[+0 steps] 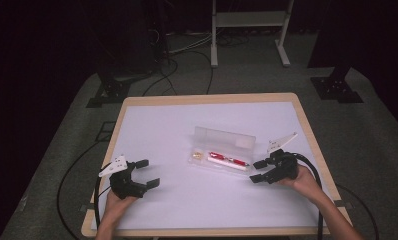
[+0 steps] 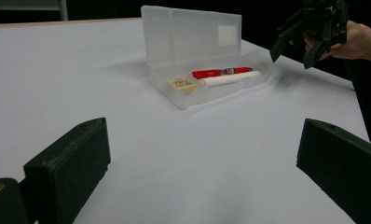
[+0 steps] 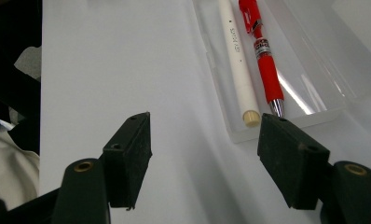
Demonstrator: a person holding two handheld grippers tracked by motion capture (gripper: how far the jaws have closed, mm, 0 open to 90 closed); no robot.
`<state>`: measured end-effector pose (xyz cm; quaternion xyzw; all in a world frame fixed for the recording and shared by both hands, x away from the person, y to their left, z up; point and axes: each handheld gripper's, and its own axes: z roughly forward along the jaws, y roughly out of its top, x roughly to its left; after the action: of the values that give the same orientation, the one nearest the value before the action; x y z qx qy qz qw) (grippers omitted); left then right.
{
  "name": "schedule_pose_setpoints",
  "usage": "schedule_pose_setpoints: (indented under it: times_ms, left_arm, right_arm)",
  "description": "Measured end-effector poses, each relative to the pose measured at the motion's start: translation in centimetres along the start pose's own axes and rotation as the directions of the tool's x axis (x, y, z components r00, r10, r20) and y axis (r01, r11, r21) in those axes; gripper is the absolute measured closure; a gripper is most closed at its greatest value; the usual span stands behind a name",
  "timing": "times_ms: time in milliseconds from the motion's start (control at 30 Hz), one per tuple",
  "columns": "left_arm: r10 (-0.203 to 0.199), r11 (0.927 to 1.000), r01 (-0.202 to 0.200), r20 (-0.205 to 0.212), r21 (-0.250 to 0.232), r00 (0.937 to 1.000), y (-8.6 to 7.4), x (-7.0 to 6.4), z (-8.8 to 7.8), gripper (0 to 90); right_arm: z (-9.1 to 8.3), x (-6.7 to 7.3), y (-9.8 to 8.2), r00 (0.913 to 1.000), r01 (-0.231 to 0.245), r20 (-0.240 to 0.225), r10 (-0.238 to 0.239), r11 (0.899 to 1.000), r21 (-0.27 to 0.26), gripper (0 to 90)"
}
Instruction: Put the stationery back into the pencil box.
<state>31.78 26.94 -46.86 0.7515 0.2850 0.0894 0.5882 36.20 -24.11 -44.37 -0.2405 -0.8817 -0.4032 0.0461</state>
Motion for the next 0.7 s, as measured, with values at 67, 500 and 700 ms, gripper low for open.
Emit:
schedule_pose_setpoints:
  times_ms: [67,500,700]
  left_arm:
    - [-0.001,1.0,0.001,0.0,-0.001,1.0,0.0,0.0,0.0,2.2]
    - [0.0,1.0,0.0,0.0,0.0,1.0,0.0,0.0,0.0,2.2]
    - [0.0,1.0,0.0,-0.001,-0.001,1.0,0.0,0.0,0.0,2.2]
  right_arm:
    - [-0.1,0.1,-0.2,1.0,0.001,0.001,-0.001,1.0,0.0,33.9]
    - [-0.6,0.2,-1.1,0.9998,-0.018,0.009,0.018,1.0,-0.008,33.1]
    - [-0.9,0.6,-1.5,0.9998,-0.017,0.013,0.017,1.0,-0.013,32.9]
